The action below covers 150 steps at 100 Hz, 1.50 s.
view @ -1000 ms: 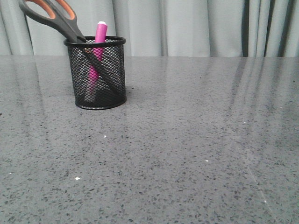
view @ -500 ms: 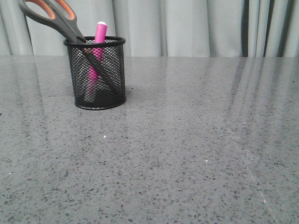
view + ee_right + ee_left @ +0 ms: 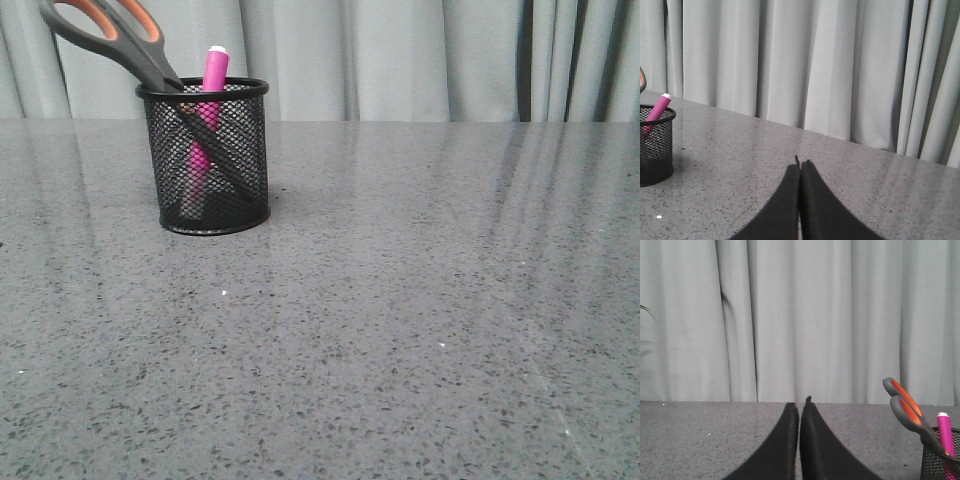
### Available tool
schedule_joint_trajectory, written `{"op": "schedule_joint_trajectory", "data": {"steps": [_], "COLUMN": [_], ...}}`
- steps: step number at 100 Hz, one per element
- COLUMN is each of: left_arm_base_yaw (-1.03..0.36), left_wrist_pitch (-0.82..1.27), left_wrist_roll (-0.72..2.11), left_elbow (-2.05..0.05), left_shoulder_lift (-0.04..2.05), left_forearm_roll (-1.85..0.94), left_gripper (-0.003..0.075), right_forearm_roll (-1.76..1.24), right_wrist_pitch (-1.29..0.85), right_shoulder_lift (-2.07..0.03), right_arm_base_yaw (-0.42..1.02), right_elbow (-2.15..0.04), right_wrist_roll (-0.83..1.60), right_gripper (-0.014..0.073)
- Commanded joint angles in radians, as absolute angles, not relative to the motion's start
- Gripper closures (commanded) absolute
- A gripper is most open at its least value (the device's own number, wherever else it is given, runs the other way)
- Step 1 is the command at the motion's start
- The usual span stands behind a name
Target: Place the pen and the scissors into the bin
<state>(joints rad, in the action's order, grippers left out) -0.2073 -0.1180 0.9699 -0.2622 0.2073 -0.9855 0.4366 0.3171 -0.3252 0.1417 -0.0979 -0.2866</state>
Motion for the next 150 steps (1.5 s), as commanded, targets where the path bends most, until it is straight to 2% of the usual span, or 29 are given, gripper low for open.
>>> {"op": "schedule_joint_trajectory", "data": {"steps": [1, 86, 95, 105, 112, 121, 150], "left_arm_base_yaw": [-0.208, -0.206, -0.193, -0.136, -0.096, -0.068, -0.100], "left_wrist_pitch": [-0.158, -0.163, -0.164, -0.132, -0.027, 0.074, 0.072], "left_wrist_roll": [0.960, 0.953, 0.705, 0.199, 0.028, 0.012, -0.011], "left_elbow": [-0.287, -0.282, -0.273, -0.253, -0.237, -0.196, -0.028], "left_shoulder_lift": [0.216, 0.216, 0.216, 0.214, 0.191, 0.140, -0.032], "left_forearm_roll": [-0.987, -0.943, -0.660, -0.198, -0.080, -0.078, -0.052], "left_gripper": [0.0742, 0.0742, 0.0742, 0.0742, 0.0742, 0.0742, 0.0742], "right_forearm_roll": [0.426, 0.426, 0.426, 0.426, 0.426, 0.426, 0.426], "right_wrist_pitch": [0.367, 0.369, 0.369, 0.369, 0.369, 0.369, 0.369], "right_shoulder_lift": [-0.326, -0.326, -0.326, -0.326, -0.326, -0.326, -0.328], "right_arm_base_yaw": [0.133, 0.133, 0.133, 0.133, 0.133, 0.133, 0.133], "right_elbow": [-0.122, -0.122, -0.122, -0.122, -0.122, -0.122, -0.122], "right_wrist_roll": [-0.281, -0.281, -0.281, -0.281, -0.281, -0.281, -0.281], "right_gripper": [0.0662, 0.0662, 0.0662, 0.0662, 0.0662, 0.0662, 0.0662]}}
